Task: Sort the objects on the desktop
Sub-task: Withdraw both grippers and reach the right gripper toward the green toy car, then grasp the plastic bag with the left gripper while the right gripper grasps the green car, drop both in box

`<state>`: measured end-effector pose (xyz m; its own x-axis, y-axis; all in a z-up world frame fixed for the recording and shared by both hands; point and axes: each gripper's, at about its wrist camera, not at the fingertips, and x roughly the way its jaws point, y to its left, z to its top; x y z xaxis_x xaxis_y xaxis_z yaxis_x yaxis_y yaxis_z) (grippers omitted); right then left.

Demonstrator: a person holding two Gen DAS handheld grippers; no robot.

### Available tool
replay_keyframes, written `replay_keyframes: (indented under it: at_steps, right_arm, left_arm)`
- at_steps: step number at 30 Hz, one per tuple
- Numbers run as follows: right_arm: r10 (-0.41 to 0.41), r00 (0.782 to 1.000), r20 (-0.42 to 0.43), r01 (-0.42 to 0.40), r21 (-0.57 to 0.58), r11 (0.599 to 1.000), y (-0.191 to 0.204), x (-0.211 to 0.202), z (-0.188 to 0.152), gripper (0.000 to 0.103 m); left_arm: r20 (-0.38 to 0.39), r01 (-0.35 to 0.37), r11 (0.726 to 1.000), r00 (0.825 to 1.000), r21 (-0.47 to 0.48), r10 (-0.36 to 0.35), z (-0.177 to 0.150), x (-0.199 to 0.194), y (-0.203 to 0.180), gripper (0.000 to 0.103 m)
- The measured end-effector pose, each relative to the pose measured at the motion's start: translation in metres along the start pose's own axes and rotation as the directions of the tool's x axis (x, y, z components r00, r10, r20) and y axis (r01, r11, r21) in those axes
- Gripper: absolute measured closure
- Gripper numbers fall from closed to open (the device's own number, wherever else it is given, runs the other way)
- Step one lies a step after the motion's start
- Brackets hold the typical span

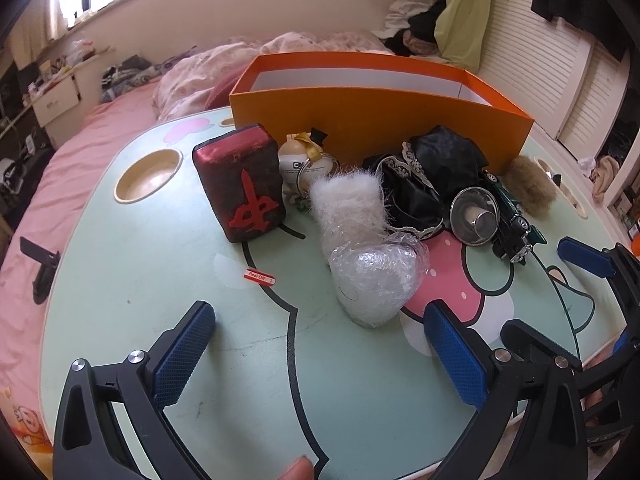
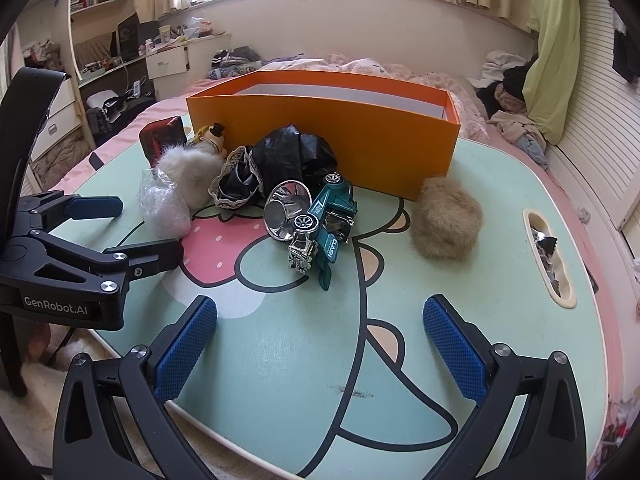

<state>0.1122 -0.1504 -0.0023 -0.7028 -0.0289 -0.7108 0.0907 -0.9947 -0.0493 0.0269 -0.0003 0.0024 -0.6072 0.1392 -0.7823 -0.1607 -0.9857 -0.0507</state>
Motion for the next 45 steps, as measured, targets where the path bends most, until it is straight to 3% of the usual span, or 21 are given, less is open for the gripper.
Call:
replay_keyframes:
  at_steps: [4, 9, 11, 13, 18, 20, 23, 27, 29, 31, 34, 38, 41, 45]
  right_arm:
    - [-0.008, 1.0, 0.012, 0.007, 0.013, 1.0, -0.001, -0.002, -0.002, 0.001]
    - [0.011, 0.995, 0.096, -0.026, 0.162, 0.986, -0.026, -0.02, -0.007, 0.006]
    - [0.048, 0.991, 0.127, -0.074, 0.207, 0.976, -0.033, -0.025, -0.008, 0.026]
    - [0.095, 0.988, 0.125, -0.122, 0.235, 0.964, -0.035, -0.022, 0.0, 0.036]
    - [0.084, 0.987, 0.137, -0.122, 0.296, 0.948, -0.036, -0.015, 0.024, 0.049]
    - [0.051, 0.991, 0.125, -0.086, 0.298, 0.951, -0.033, -0.012, 0.032, 0.059]
    - [0.034, 0.997, 0.064, -0.052, 0.296, 0.954, -0.029, 0.002, 0.041, 0.063]
    - [0.036, 0.998, 0.054, -0.049, 0.263, 0.964, -0.021, 0.002, 0.04, 0.063]
    - [0.042, 0.999, -0.002, -0.041, 0.223, 0.974, -0.014, 0.007, 0.034, 0.063]
    - [0.068, 0.998, 0.009, -0.068, 0.216, 0.974, -0.014, 0.008, 0.028, 0.062]
    - [0.07, 0.998, 0.004, -0.069, 0.216, 0.974, -0.015, 0.007, 0.025, 0.073]
    - [0.088, 0.995, 0.037, -0.095, 0.246, 0.965, -0.023, 0.002, 0.018, 0.073]
    - [0.132, 0.984, 0.121, -0.165, 0.325, 0.931, -0.039, -0.008, 0.008, 0.073]
    - [0.112, 0.966, 0.235, -0.197, 0.382, 0.903, -0.049, -0.027, 0.0, 0.073]
  left_arm:
    - [0.008, 0.001, 1.0, 1.0, -0.001, -0.001, 0.0, 0.001, 0.0, 0.0]
    - [0.011, 0.001, 1.0, 1.0, -0.001, -0.001, -0.001, 0.001, 0.0, 0.0]
    - [0.011, 0.001, 1.0, 1.0, -0.001, -0.001, -0.001, 0.001, 0.0, 0.0]
    - [0.011, 0.002, 1.0, 1.0, -0.001, -0.002, -0.001, 0.001, 0.0, 0.0]
    - [0.011, 0.002, 1.0, 1.0, -0.001, -0.002, -0.001, 0.001, -0.001, 0.0]
    - [0.011, 0.002, 1.0, 1.0, -0.001, -0.002, -0.001, 0.001, -0.001, 0.0]
    - [0.011, 0.001, 1.0, 1.0, -0.001, -0.001, -0.001, 0.001, 0.0, 0.0]
    - [0.012, 0.002, 1.0, 1.0, -0.002, -0.002, -0.001, 0.001, -0.001, 0.0]
    - [0.011, 0.001, 1.0, 1.0, -0.002, -0.001, -0.001, 0.001, -0.001, 0.0]
    - [0.011, 0.0, 1.0, 1.0, 0.0, 0.0, -0.001, 0.001, -0.001, 0.0]
    - [0.011, 0.002, 1.0, 1.0, -0.001, -0.002, -0.001, 0.001, -0.001, 0.0]
    - [0.013, -0.001, 1.0, 1.0, -0.008, 0.001, -0.001, 0.0, -0.001, 0.0]
    - [0.023, -0.007, 1.0, 1.0, -0.029, 0.008, -0.001, -0.002, 0.001, 0.0]
    - [0.091, 0.044, 0.995, 0.995, -0.087, -0.036, -0.003, -0.016, 0.011, 0.008]
